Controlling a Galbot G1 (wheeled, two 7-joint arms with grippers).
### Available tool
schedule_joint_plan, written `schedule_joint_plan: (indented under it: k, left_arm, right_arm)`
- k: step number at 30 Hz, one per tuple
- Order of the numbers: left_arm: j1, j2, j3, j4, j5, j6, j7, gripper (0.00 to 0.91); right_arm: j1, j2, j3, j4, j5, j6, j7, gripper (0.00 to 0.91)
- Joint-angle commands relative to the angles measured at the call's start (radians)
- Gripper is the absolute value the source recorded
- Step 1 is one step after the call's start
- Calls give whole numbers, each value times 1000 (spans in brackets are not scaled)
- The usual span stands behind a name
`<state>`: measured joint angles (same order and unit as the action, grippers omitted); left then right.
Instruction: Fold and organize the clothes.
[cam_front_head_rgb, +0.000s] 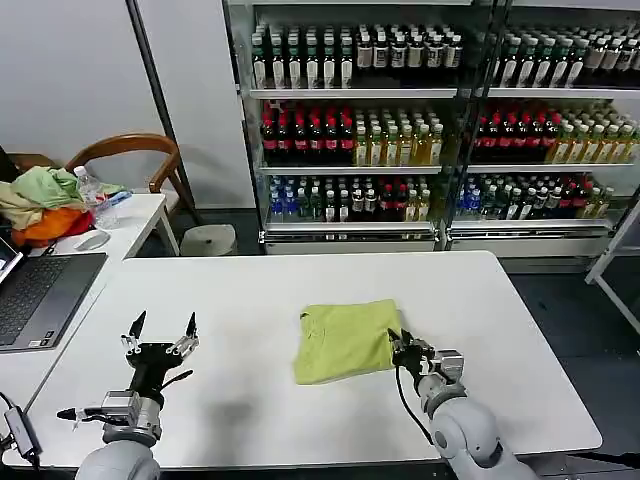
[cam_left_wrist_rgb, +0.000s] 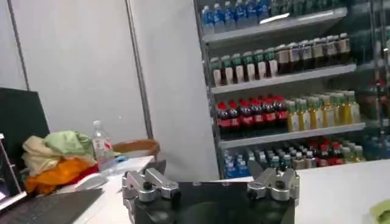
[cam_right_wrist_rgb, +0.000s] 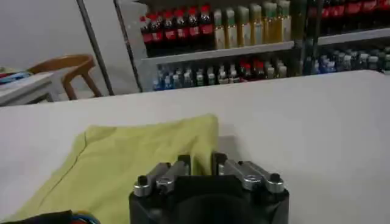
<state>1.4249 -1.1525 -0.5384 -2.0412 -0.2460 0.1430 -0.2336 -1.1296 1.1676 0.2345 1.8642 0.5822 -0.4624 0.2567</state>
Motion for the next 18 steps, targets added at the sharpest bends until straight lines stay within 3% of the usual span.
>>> schedule_joint_plan:
  k: [1,3,10,18]
  left_arm:
    - [-13,14,16,-1,-3,-38,30,907]
    - [-29,17,27,2,2,-45,35,907]
    - [-69,14,50,19,29,-62,60,907]
    - [-89,27,44,67,31,-150,128,907]
  right_arm:
    - [-34,-43,78,47,-228,45,-50,907]
    - [-33,-56,99,49,-262,119,-58,907]
    - [-15,-84,151,15,-349,198,-102,907]
    - [46,-83,181,-35,-323,255,-94,907]
